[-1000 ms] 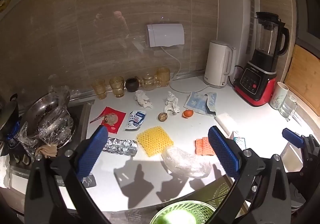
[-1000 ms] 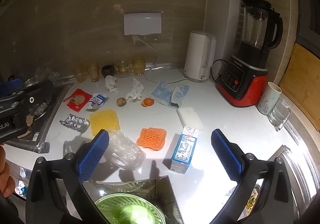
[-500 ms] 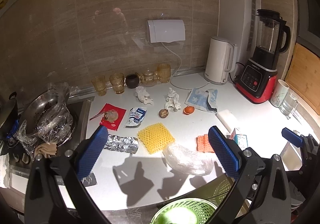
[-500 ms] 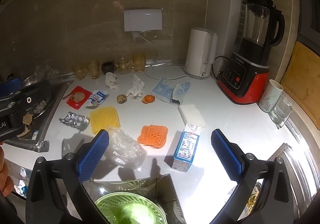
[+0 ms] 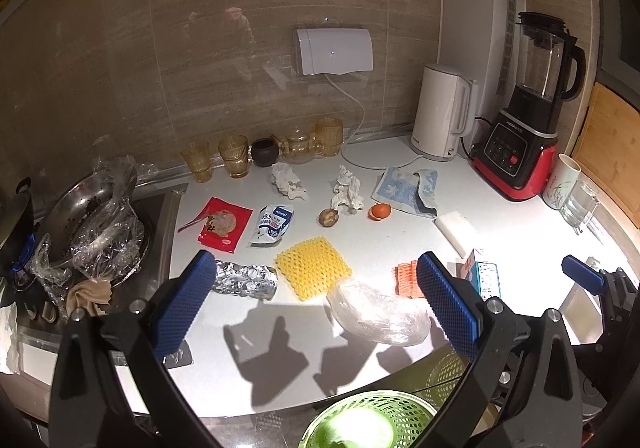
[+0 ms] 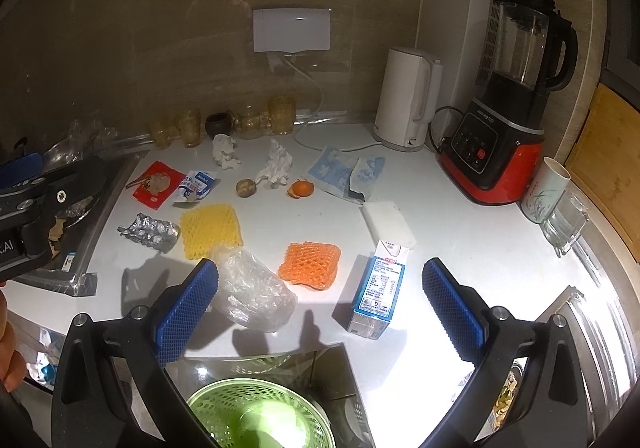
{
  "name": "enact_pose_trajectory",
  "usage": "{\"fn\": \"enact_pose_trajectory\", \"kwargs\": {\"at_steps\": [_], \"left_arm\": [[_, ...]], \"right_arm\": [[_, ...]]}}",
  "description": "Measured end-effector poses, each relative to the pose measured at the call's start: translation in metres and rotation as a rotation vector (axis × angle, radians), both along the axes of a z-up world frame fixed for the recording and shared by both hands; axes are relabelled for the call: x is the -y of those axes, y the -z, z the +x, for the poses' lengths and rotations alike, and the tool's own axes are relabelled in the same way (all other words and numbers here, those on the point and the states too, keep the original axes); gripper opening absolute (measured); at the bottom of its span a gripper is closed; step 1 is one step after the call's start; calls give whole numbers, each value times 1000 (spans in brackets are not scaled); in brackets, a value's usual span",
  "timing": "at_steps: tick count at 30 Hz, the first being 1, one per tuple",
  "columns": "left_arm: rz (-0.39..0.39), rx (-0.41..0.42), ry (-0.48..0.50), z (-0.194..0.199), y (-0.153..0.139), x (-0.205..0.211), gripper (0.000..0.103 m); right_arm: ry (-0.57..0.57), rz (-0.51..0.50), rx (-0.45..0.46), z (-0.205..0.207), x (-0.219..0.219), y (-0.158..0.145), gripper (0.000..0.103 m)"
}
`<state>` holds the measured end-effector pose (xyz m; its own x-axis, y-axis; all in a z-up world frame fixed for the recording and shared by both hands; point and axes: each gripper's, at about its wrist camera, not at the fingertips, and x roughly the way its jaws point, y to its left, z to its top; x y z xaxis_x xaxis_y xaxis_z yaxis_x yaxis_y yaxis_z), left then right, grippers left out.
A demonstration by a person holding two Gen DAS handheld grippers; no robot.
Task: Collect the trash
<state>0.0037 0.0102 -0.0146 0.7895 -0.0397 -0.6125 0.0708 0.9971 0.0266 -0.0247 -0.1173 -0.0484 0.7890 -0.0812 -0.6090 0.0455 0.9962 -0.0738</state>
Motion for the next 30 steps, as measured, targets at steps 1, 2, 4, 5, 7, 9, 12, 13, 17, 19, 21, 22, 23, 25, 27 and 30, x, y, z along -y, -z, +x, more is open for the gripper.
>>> {"fn": "enact_pose_trajectory", "kwargs": {"at_steps": [1, 2, 4, 5, 7, 9, 12, 13, 17, 19, 21, 22, 23, 25, 27, 30], "left_arm": [[-1, -1, -1, 0, 0, 0, 96], [-1, -1, -1, 1, 0, 0, 96], [-1, 0, 0, 1, 0, -1, 96], [-1, -1, 0, 1, 0, -1, 96], [-1, -1, 1, 1, 0, -1, 96], [-1, -1, 0, 1, 0, -2, 96], [-3, -5, 1, 2, 0, -3, 96], [-3, -6, 0, 2, 1, -4, 96], [-5, -8, -2, 3, 1, -5, 96], [-6, -10, -2, 4, 2, -5, 96], [-7, -12, -3, 5, 3, -5, 96], [-6, -14, -4, 5, 3, -4, 96], [-6, -15, -5, 4, 4, -4, 96], [-7, -19, -6, 5, 4, -4, 96], [-7, -23, -7, 6, 5, -4, 96], [-8, -28, -12, 7, 6, -5, 96]], "right_arm": [[0, 0, 1, 0, 0, 0, 101], [0, 1, 1, 0, 0, 0, 101], [-1, 2, 2, 0, -1, 0, 101], [-1, 2, 2, 1, 0, 0, 101], [-2, 2, 1, 1, 0, 0, 101], [-1, 3, 0, 1, 0, 0, 101], [-2, 1, -2, 2, 0, 0, 101], [-3, 1, -3, 2, 1, 0, 101], [-4, 2, -4, 3, 1, 0, 101], [-4, 0, -5, 3, 0, 2, 101], [-6, 2, -7, 3, 0, 2, 101], [-8, 2, -7, 3, 0, 3, 101], [-8, 1, -8, 4, -1, 3, 101], [-10, 0, -9, 4, -1, 3, 101], [-11, 1, -12, 5, -2, 4, 101], [-14, 0, -24, 7, -3, 7, 101]]}}
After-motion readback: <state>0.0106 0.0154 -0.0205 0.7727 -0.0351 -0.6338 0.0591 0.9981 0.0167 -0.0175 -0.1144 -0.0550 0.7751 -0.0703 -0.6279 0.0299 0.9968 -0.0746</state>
